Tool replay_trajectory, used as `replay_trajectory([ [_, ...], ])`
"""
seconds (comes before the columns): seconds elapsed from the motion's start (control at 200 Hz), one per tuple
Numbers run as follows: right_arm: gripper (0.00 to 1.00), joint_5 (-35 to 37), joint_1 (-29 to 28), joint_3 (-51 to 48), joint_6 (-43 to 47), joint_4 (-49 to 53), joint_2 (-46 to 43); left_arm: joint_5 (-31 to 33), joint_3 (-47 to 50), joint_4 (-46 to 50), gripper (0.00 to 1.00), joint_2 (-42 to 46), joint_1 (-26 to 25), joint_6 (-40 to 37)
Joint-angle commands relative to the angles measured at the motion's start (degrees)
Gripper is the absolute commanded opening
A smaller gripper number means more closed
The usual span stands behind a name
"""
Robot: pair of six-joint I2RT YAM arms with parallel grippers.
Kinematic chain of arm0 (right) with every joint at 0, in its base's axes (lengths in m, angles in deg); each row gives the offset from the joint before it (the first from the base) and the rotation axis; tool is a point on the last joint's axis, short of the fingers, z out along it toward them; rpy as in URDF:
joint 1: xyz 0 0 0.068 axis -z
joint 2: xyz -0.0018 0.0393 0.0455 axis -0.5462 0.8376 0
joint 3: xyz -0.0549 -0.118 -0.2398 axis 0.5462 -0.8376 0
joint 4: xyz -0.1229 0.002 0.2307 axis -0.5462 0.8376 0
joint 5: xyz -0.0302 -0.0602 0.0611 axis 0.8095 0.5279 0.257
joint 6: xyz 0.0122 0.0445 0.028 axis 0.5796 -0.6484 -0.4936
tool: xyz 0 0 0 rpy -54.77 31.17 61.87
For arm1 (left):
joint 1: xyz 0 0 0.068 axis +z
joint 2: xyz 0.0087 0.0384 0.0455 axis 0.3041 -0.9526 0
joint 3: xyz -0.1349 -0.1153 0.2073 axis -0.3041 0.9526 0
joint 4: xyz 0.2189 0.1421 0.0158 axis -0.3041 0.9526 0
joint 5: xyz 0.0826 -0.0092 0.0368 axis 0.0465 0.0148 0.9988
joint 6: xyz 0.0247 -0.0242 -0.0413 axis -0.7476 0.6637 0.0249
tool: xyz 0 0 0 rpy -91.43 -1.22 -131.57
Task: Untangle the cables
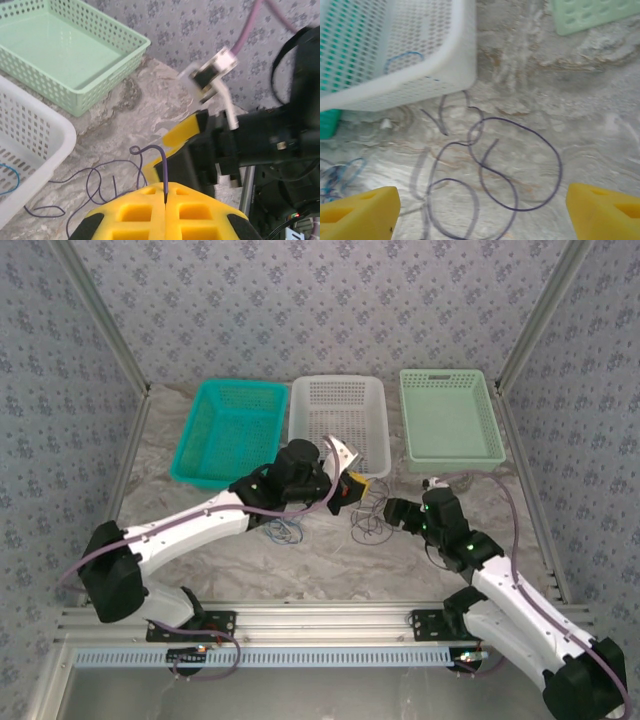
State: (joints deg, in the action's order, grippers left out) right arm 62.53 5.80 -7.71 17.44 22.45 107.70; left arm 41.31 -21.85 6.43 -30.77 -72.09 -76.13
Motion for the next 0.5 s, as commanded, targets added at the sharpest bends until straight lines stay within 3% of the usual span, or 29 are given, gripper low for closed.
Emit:
replay_trajectory([
  [0.0,0.90,-5.2,-0.1,2.2,-1.7,0.7,-0.2,0.8,-1.1,-0.8,0.04,-2.0,0.3,0.8],
  [0.2,0.91,-9.4,0.3,2.3,-3.2,-5.2,1.9,-0.7,-2.3,-2.4,0.02,-3.7,-0.1,2.4],
  [0.495,0.91,-9.5,0.0,4.2,-5.4,-12.6,14.7,-3.0,-2.7,-6.2,0.02,-3.6,-1.8,3.9],
])
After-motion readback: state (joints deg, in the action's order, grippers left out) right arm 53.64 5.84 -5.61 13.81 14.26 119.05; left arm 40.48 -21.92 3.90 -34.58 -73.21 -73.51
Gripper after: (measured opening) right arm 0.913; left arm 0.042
